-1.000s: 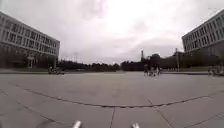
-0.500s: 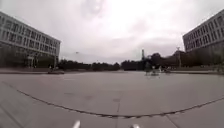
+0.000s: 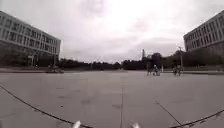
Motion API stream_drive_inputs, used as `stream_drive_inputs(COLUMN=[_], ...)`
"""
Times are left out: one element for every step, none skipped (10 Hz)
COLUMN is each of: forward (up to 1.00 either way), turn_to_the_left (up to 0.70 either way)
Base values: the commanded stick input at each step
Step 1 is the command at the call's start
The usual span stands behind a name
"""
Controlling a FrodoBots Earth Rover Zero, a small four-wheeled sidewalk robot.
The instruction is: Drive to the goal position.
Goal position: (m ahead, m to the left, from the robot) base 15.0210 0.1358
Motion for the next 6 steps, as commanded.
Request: stream_drive_inputs(forward=[0.7,0.7,0.7,0.7,0.7,0.7], turn_to_the_left=[0.0,0.0,0.0,0.0,0.0,0.0])
